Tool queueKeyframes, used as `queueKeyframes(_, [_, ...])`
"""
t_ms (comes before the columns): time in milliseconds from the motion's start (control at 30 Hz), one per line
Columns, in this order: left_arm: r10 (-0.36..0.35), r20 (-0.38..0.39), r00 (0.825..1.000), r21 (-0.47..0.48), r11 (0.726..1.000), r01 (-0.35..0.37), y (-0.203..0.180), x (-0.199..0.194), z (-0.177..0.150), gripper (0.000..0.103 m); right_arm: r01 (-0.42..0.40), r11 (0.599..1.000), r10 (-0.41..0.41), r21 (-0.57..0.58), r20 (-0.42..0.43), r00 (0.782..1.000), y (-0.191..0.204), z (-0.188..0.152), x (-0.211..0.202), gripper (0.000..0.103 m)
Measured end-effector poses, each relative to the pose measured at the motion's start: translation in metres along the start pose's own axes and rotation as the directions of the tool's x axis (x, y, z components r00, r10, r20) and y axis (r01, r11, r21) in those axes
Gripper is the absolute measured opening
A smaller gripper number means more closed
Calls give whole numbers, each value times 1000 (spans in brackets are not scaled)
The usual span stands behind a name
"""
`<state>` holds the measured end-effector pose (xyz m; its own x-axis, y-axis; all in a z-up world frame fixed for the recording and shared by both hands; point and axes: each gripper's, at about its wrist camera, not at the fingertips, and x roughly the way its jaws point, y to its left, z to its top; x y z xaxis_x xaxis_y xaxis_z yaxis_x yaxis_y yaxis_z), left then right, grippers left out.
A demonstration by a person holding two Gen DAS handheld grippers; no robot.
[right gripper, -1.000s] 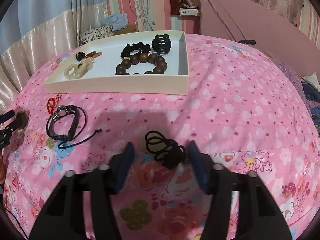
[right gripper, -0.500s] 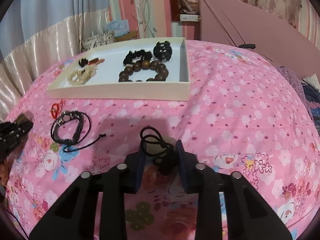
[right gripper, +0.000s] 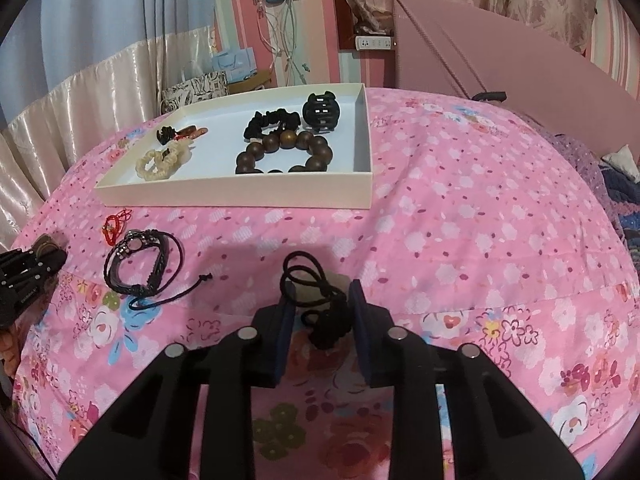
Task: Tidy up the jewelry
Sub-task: 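Grasp the white-strap watch with the left tool while the right tool grasps the black hair ties, then carry the watch and hair ties over the tray with both tools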
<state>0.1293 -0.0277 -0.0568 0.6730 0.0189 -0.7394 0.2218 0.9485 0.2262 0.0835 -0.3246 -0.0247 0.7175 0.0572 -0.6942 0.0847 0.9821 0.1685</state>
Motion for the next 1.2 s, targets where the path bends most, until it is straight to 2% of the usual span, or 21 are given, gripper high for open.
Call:
queueKeyframes(333, [-70,36,997,-56,996,72,12,-11,0,11,16,1000,-15,-7,49,999,4,1,-13,27])
queueKeyframes(600, [-91,114,989,-66,993,99,18,-37,20,11,-3,1000,4,-13,85,996,15,10,-26,27])
queueKeyframes(967, [-95,194,976,-72,991,111,26,-66,59,11,-94,995,95,-17,198,976,15,46,-73,27])
queueKeyframes(1200, [-134,215,967,-111,981,161,40,-74,83,11,-107,993,115,-43,247,962,18,78,-87,27])
